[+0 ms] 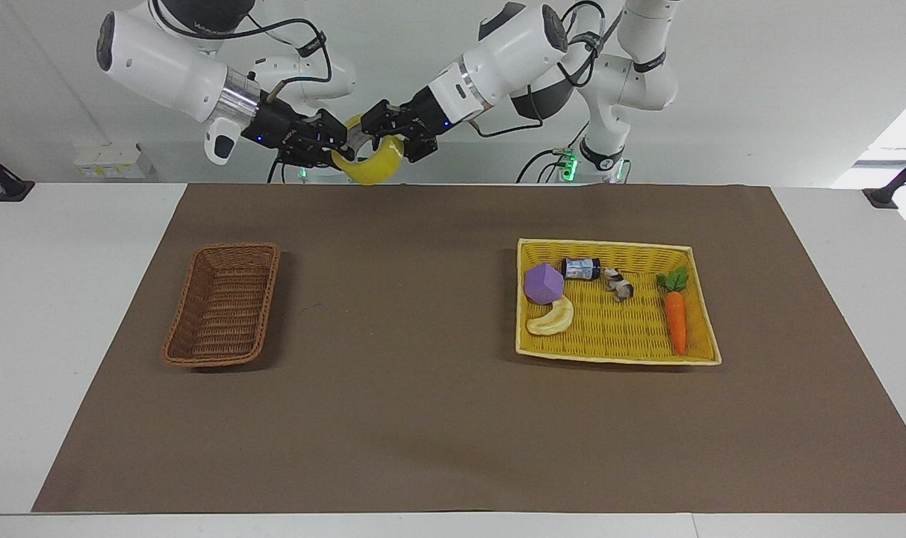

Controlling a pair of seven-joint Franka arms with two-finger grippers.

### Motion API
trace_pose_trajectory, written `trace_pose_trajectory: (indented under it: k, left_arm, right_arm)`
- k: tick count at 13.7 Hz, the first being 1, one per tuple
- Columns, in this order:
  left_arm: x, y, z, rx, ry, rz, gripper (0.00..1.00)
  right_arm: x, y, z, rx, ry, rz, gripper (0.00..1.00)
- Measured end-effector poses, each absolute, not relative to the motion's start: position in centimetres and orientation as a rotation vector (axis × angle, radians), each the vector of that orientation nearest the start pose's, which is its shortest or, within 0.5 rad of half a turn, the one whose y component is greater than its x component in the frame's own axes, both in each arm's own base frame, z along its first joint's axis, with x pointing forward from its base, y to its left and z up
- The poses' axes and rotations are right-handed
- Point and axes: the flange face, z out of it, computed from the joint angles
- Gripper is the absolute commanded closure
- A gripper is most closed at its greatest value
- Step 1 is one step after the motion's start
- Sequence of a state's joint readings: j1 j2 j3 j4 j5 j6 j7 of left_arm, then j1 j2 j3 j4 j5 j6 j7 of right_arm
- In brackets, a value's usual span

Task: Move tape to another basket
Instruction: 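Carry the tape to the right gripper while the right gripper grasps it, then lower the tape into the wicker basket with the right gripper while the left withdraws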

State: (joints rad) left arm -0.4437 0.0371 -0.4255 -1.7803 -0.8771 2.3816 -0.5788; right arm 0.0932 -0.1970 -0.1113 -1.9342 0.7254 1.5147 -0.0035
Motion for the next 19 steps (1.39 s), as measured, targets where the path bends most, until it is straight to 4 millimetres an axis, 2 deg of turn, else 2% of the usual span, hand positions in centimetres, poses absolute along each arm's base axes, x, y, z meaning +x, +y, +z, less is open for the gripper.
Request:
trace_pose_trajectory:
  k: [4,6,10,12,15,17,19]
  left_arm:
    - [39.4,-46.9,61.4,2.162,0.349,-0.185,0.0]
    - [39.7,-46.4,61.7,2.135,0.403,-0.211,0.0]
    - [42.4,-43.9,61.5,2.128,0.474,-0.207,0.0]
    - [44.0,-41.7,60.6,2.225,0.456,-0.199,0.0]
    - [46.6,-37.3,58.6,2.49,0.392,-0.101,0.0]
    - [48.5,-33.8,57.7,2.616,0.367,-0.038,0.0]
    - [50.8,-29.2,57.0,2.687,0.322,-0.024,0.0]
  right_arm:
    - [48.2,5.2,58.9,-2.41,0.068,0.233,1.0]
    - [48.2,4.8,59.0,-2.429,0.072,0.228,1.0]
    - [48.3,3.0,59.2,-2.5,0.029,0.195,1.0]
    - [47.6,0.3,59.1,-2.52,-0.027,0.211,1.0]
    - [47.0,-6.9,58.1,-2.756,-0.074,0.159,1.0]
    - [48.3,-8.5,56.2,-2.869,-0.061,0.09,1.0]
    - [50.6,-9.7,52.3,-2.907,-0.03,0.07,1.0]
